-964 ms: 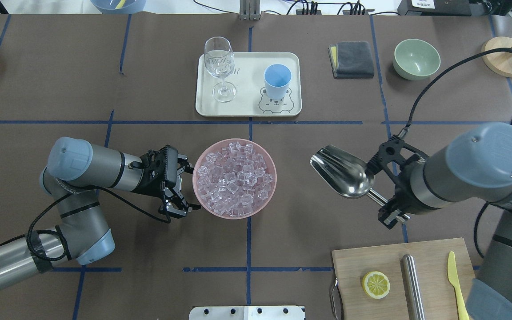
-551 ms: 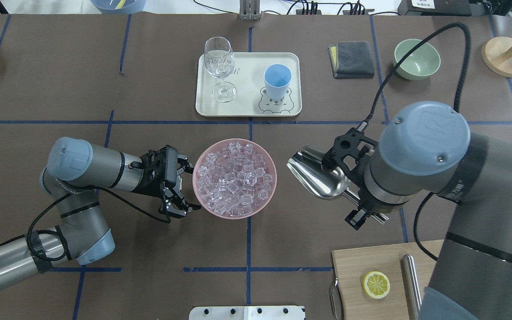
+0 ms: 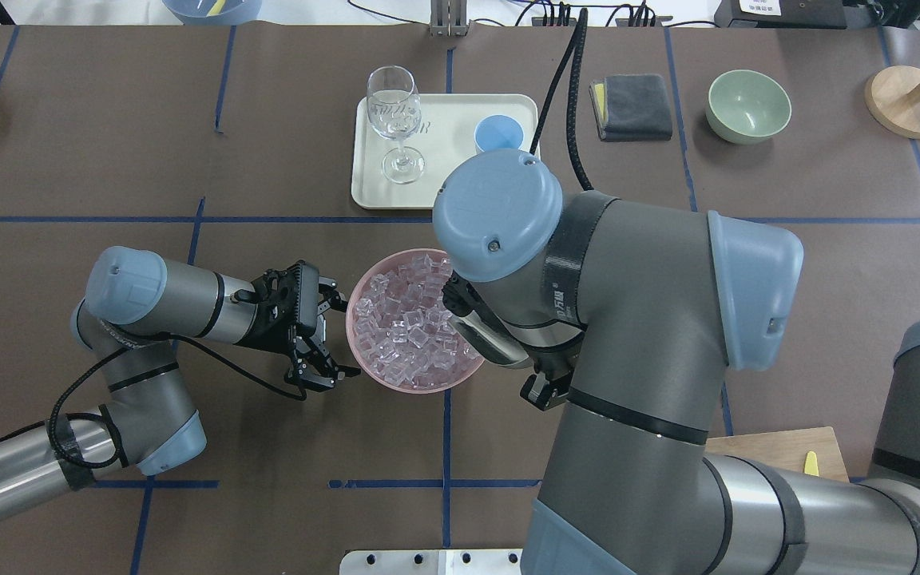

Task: Put ice in cup with scoop
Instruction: 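Dig the scoop into the ice with the right gripper while the left holds the bowl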

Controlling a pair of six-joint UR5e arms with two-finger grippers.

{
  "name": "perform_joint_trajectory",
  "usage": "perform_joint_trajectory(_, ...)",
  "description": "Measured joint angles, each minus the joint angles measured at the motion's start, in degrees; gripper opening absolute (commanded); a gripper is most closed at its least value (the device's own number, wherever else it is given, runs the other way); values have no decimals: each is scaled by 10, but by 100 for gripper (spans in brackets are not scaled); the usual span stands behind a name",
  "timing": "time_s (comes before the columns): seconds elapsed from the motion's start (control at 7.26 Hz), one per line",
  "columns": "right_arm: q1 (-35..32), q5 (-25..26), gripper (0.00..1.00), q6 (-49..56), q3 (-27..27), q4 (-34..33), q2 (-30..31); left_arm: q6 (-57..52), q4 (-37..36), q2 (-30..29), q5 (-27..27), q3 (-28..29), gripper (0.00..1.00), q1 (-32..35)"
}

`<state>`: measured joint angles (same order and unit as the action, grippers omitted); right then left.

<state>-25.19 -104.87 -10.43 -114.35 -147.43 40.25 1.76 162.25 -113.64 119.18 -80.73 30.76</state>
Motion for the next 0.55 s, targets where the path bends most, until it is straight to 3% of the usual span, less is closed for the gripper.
perform_joint_trajectory(0.55,-1,7,0,76,50,-29,-24,0,0,0,0,1,100,0)
